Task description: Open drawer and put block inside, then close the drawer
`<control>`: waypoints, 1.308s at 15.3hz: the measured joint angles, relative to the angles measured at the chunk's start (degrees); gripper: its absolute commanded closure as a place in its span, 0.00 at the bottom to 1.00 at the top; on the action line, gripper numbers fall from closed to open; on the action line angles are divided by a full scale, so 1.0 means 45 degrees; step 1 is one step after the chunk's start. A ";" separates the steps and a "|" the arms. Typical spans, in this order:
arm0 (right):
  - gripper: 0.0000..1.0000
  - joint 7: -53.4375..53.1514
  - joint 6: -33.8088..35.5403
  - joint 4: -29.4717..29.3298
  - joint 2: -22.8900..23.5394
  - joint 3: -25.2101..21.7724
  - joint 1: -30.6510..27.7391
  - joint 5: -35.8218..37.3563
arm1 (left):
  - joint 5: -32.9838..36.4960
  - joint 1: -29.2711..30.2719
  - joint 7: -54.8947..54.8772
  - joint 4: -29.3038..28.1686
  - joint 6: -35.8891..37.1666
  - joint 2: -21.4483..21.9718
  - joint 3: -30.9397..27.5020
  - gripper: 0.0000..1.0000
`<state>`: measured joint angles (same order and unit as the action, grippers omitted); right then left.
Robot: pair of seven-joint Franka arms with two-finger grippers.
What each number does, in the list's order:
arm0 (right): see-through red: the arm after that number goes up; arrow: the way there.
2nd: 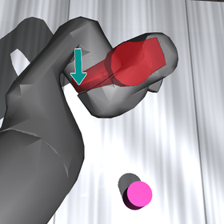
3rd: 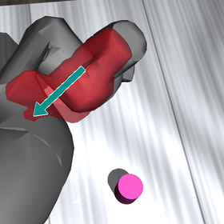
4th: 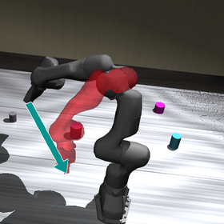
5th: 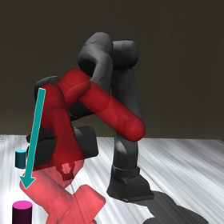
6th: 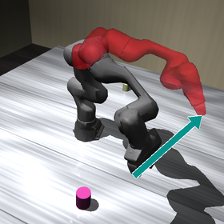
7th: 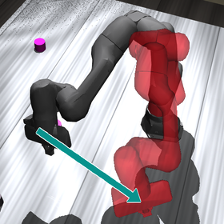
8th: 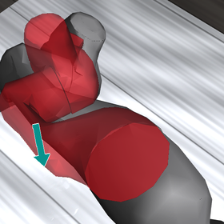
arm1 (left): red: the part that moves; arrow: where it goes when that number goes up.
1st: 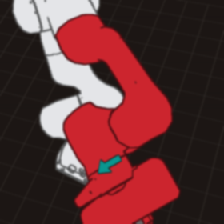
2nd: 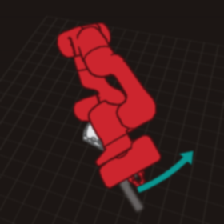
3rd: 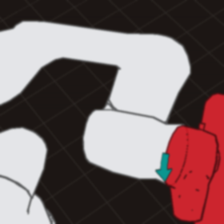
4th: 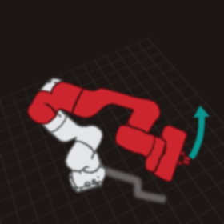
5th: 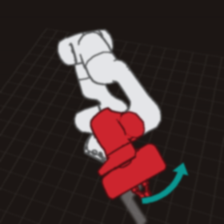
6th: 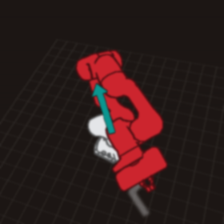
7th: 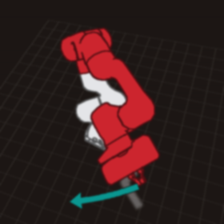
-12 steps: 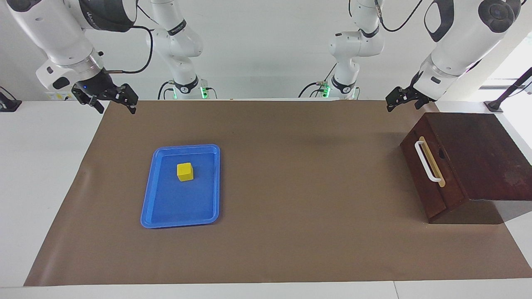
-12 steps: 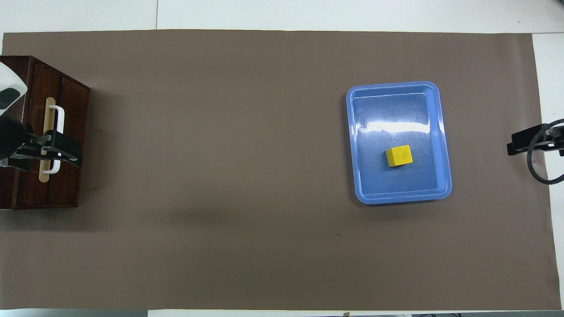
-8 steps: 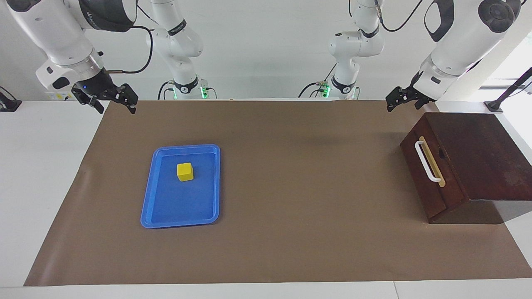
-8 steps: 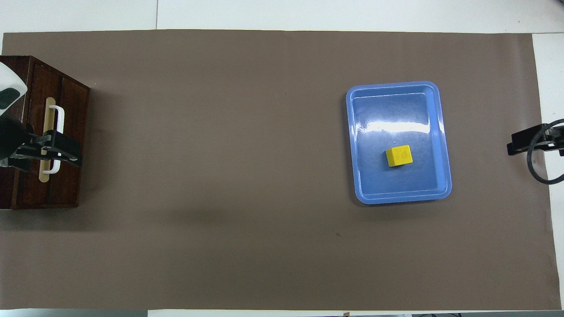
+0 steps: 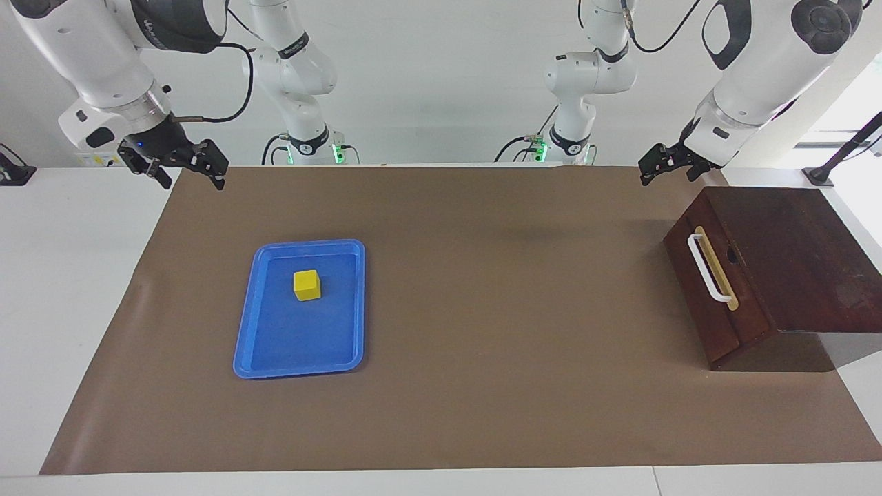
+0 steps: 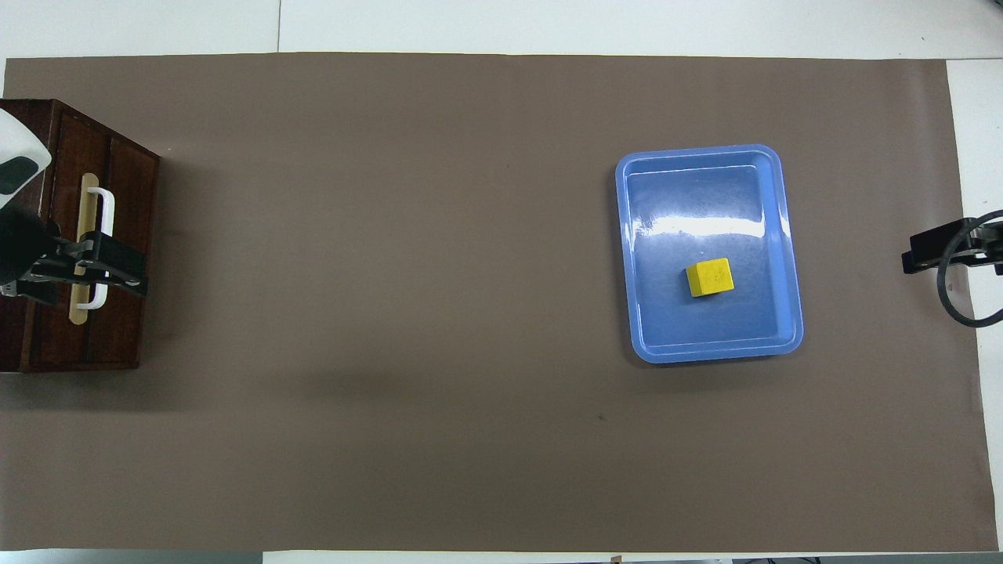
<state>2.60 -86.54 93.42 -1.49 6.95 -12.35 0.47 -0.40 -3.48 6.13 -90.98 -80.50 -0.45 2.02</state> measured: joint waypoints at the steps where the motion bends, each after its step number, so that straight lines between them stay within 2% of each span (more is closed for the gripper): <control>1: 0.00 -0.0256 0.0001 0.0035 -0.0003 -0.0010 -0.0021 0.0000 | 0.0088 -0.0002 0.0031 -0.0067 -0.0551 0.0001 0.0006 0.00; 5: 0.00 -0.2115 -0.0453 0.1121 -0.0200 -0.0031 -0.0235 -0.0566 | 0.1854 -0.0003 0.0030 -0.1629 -0.4047 0.0038 0.0015 0.00; 8: 0.00 -0.4769 -0.1326 0.2370 -0.0017 -0.0033 -0.0391 -0.1708 | 0.2837 0.0005 0.0029 -0.2594 -0.5704 -0.0253 -0.0004 0.00; 11: 0.00 -0.6965 -0.2377 0.3112 0.0878 -0.0034 -0.0542 -0.3041 | 0.3833 -0.0002 0.0028 -0.3080 -0.7111 -0.0954 0.0023 0.00; 15: 0.00 -0.9205 -0.3810 0.3921 0.2090 -0.0057 -0.0891 -0.5655 | 0.4903 0.0074 0.0029 -0.3695 -0.9078 -0.1862 -0.0053 0.00; 18: 0.00 -1.0277 -0.4111 0.4105 0.2940 -0.0061 -0.0929 -0.6901 | 0.5326 0.0355 0.0025 -0.4162 -0.9751 -0.2060 -0.0074 0.00; 20: 0.00 -1.0561 -0.4168 0.4098 0.3715 -0.0062 -0.0971 -0.7128 | 0.5497 0.0389 0.0023 -0.4453 -1.0082 -0.2059 -0.0093 0.00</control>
<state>-44.92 -105.29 111.86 15.23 6.67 -16.72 -31.61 24.33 -1.73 6.24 -111.02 -125.87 -9.71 1.61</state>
